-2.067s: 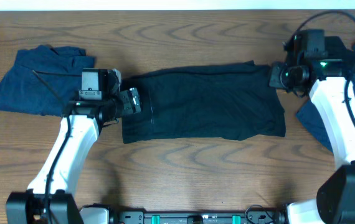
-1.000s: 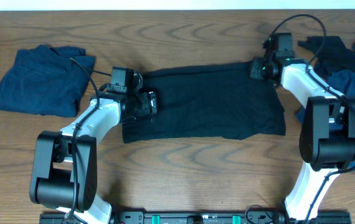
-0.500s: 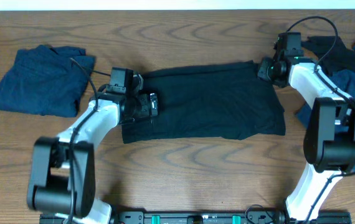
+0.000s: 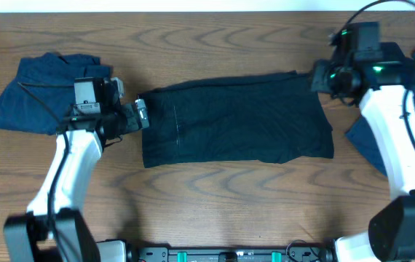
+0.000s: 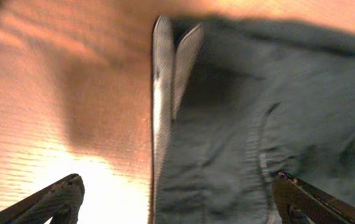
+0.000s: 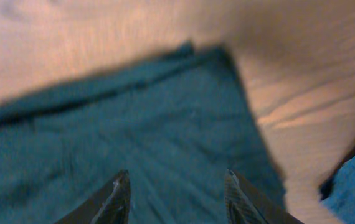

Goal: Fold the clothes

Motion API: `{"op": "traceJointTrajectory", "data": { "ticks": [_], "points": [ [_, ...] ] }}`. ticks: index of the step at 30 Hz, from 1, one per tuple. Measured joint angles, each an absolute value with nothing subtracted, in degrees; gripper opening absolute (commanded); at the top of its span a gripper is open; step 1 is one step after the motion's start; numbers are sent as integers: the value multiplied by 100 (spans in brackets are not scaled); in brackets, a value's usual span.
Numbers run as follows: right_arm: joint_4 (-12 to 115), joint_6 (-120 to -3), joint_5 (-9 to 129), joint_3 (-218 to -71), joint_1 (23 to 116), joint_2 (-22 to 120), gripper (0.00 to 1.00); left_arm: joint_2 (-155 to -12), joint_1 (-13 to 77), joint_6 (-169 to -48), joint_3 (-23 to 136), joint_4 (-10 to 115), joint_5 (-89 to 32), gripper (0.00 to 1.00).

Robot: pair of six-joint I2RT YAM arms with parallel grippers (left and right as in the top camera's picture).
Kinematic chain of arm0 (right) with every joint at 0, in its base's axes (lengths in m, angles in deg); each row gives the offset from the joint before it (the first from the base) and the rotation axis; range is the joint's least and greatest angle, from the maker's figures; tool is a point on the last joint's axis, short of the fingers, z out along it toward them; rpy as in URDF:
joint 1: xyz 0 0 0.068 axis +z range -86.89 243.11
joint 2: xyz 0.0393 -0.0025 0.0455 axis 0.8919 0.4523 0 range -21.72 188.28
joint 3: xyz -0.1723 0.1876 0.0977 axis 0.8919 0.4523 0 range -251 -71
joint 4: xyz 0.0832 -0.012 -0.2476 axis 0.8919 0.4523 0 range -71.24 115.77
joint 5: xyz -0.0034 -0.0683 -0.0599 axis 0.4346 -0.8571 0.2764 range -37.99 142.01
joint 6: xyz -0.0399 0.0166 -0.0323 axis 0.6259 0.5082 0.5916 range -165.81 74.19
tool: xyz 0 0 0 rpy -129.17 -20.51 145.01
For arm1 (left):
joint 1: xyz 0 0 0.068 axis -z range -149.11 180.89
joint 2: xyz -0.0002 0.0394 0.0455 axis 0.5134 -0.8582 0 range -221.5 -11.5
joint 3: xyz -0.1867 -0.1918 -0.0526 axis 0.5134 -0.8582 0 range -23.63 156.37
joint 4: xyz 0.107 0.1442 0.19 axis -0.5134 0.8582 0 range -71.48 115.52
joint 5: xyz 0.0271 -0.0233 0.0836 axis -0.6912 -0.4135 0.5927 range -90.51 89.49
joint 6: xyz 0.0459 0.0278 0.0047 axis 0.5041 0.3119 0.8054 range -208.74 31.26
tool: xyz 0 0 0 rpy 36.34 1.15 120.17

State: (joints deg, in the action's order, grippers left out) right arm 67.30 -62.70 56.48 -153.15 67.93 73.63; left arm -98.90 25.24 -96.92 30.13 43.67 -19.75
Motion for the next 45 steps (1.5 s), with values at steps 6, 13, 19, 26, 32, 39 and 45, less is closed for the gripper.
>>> {"op": "traceJointTrajectory", "data": {
  "ticks": [6, 13, 19, 26, 32, 39, 45],
  "points": [
    [6767, -6248, 5626, -14976, 7049, 7662, 47, -10886, 2408, -9410, 3013, 4362, -2685, 98],
    [6795, -6248, 5604, -14902, 7066, 7842, 47, -11402, 2377, -8949, 3164, 4262, -3693, 98],
    [6778, -6250, 5602, -14893, 7068, 7844, 47, -11726, 2382, -8803, 3212, 4251, -4423, 59],
    [6833, -6250, 5597, -14884, 7068, 7844, 47, -11912, 2377, -8781, 3112, 4240, -4486, 10],
    [6846, -6250, 5600, -14882, 7068, 7844, 44, -11800, 2213, -9048, 3101, 4555, -4137, 6],
    [6848, -5826, 5956, -14882, 7125, 7844, 15, -10932, 1800, -9306, 3396, 5671, -3588, 6],
    [6771, -5560, 6579, -14882, 7689, 7870, 2, -10143, 1918, -9365, 4073, 6589, -3477, 6]
  ]
}}
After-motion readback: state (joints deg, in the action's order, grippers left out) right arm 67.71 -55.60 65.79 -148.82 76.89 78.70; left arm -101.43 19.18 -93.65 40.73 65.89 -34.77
